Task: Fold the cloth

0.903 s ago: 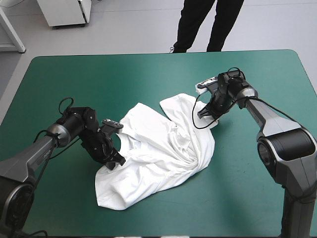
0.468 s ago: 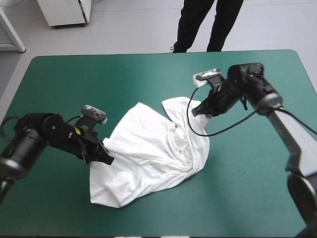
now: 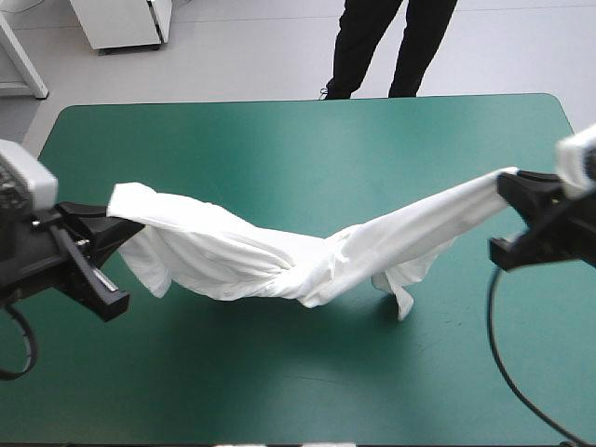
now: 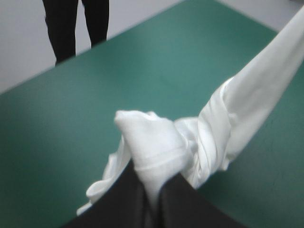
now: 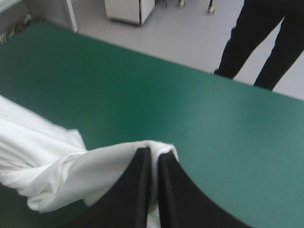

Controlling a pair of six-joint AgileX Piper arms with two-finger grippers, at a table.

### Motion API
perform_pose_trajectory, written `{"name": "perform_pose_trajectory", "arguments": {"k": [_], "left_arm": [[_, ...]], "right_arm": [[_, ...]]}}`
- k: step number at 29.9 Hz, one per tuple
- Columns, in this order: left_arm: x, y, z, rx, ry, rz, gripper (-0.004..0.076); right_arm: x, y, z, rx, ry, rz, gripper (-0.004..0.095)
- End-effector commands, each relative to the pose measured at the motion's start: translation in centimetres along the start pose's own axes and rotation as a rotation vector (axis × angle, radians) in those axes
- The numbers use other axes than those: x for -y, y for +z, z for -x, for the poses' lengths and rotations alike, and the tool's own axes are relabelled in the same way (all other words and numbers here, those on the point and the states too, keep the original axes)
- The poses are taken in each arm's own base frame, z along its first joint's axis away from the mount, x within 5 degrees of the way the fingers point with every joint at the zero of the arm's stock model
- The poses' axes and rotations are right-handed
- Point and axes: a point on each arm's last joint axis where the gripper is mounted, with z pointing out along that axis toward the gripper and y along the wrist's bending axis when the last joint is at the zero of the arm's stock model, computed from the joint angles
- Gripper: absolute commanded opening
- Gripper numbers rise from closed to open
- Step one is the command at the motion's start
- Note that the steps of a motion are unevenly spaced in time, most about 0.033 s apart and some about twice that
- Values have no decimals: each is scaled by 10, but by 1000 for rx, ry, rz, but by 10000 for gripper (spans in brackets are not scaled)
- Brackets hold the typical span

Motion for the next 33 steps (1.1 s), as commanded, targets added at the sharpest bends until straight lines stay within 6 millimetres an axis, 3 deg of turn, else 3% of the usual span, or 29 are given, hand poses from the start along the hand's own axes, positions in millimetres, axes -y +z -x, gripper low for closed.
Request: {"name": "perform_pose_trajectory", "arguments": {"k": [1, 6, 8, 10, 13, 16, 19, 25, 29, 33], "left_arm": [[16, -39, 23, 159, 32, -32, -9], [33, -77, 37, 295, 78, -72, -9], [38, -88, 41, 339, 81, -92, -9], [41, -95, 43, 362, 63, -106, -9], [38, -92, 44, 348, 13, -88, -9], [23, -73, 44, 279, -41, -18, -9], [6, -39, 42, 175, -73, 14, -9], [-34, 58, 26, -107, -139, 44, -9], [-64, 124, 12, -246, -141, 96, -9], [-91, 177, 1, -330, -115, 170, -9]], "right_arm": [[-3, -61, 5, 265, 3, -25, -15], [-10, -119, 1, 531, 19, -5, -14], [-13, -132, 2, 577, 25, 18, -14], [-14, -137, 5, 595, 27, 27, -14], [-12, -123, 13, 566, 29, 25, -14], [-8, -87, 20, 440, 16, 8, -15], [1, -35, 25, 246, -2, -42, -15], [25, 83, 22, -114, -64, -178, -15], [36, 177, 4, -329, -119, -190, -19], [45, 264, -26, -511, -185, -188, -19]]}}
